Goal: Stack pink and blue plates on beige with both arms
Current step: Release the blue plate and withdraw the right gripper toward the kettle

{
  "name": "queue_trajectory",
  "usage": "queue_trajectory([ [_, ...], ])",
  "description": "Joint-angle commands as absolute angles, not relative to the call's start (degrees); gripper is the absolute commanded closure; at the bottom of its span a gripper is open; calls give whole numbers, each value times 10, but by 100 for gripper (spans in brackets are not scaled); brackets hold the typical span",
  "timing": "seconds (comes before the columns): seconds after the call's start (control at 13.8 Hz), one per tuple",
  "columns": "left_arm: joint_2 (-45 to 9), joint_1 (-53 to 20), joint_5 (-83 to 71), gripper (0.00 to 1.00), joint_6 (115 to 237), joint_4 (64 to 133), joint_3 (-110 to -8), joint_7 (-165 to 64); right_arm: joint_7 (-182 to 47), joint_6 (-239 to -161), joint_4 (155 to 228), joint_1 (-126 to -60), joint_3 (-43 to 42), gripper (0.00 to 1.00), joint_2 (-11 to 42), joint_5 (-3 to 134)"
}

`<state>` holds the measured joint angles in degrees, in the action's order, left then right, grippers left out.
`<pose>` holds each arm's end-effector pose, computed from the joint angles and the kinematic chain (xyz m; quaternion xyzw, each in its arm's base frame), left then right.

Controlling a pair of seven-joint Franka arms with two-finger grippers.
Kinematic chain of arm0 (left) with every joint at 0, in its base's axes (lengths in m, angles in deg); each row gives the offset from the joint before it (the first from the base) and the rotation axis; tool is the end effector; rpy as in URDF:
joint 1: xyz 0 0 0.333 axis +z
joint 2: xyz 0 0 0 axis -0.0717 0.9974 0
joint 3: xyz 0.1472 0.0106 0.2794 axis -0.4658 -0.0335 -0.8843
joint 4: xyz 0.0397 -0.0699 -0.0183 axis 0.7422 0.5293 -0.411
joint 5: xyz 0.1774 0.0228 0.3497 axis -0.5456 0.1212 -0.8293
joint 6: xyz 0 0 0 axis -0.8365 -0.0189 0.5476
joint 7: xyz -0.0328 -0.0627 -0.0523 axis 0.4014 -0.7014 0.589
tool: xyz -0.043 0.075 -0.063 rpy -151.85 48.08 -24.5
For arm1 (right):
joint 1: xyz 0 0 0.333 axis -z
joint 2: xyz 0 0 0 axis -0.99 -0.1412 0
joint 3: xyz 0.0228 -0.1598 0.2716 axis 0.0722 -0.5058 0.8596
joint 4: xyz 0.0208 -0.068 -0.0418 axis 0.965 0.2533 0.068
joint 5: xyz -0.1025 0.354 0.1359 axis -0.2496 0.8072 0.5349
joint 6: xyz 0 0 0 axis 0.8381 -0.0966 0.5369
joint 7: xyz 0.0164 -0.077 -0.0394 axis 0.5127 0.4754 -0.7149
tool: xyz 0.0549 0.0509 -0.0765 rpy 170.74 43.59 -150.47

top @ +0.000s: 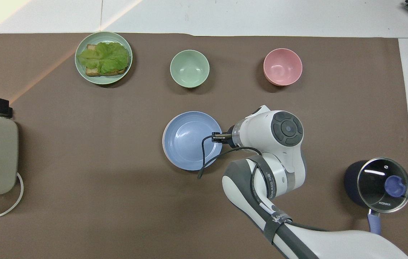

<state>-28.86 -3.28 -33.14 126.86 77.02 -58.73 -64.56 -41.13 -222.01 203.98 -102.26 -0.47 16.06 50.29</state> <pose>0.5479 -0.0166 0.6539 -0.9995 0.0085 -0.0250 0.0173 0.5402 0.2799 0.3396 -0.9908 0.0209 -0.0255 0.1313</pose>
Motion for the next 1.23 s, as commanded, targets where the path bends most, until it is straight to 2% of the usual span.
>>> queue_trajectory([
  [0.0, -298, -32, -334, 0, 1264, 775, -588, -648, -402, -2223, 2040, -1024, -5, 0, 172, 507],
  [0.29, -298, -31, -334, 0, 1264, 776, -588, -648, -402, -2156, 2032, -998, -18, 0, 235, 473],
  [0.79, -298, -31, -334, 0, 1264, 776, -588, -648, -449, -1998, 2029, -828, -19, 0, 373, 382],
  [0.94, -298, -32, -334, 0, 1264, 776, -588, -648, -503, -1919, 1983, -791, -20, 0, 388, 382],
  [1.16, -298, -31, -334, 0, 1264, 776, -588, -648, -507, -1794, 1863, -768, -19, 0, 358, 377],
])
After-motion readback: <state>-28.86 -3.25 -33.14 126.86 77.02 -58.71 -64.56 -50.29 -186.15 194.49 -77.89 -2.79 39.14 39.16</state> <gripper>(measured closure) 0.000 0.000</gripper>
